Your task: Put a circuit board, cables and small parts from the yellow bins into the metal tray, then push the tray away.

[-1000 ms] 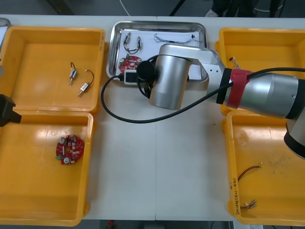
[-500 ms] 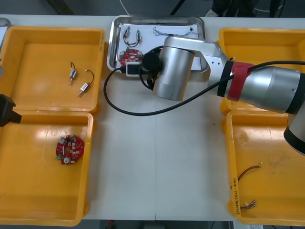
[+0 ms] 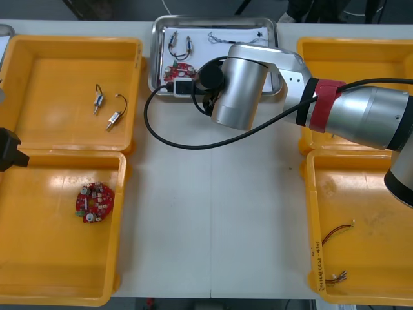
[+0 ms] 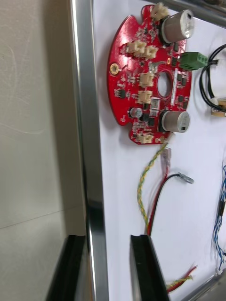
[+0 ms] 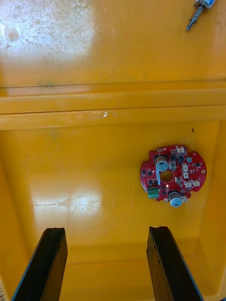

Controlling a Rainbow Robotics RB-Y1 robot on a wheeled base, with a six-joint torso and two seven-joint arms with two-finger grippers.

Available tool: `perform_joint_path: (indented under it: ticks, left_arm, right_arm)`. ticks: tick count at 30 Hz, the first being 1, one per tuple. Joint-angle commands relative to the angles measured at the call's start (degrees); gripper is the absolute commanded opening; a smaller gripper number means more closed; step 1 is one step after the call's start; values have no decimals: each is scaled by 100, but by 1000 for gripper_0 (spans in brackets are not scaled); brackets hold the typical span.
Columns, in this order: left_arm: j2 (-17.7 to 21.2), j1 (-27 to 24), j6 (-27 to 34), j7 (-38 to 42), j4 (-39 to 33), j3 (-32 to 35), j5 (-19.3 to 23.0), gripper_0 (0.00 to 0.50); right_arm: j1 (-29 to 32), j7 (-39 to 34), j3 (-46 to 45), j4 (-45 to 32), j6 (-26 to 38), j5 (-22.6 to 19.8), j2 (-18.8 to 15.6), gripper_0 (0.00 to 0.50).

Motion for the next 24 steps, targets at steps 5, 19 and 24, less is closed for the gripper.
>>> perform_joint_path:
  ticks: [5,19,24]
  left_arm:
    - [269,88,37,-497,-118,184,-50,500]
    - [269,88,37,-497,-118,184,-50,500]
    - [269,88,37,-497,-118,184,-50,500]
  right_arm:
    - [-354,272,46,87,-47,-47,20,500]
    - [-64,219,-1131,-739,1781,-565,20,500]
    - [419,158,-2177,-1248,2906,-697,38,500]
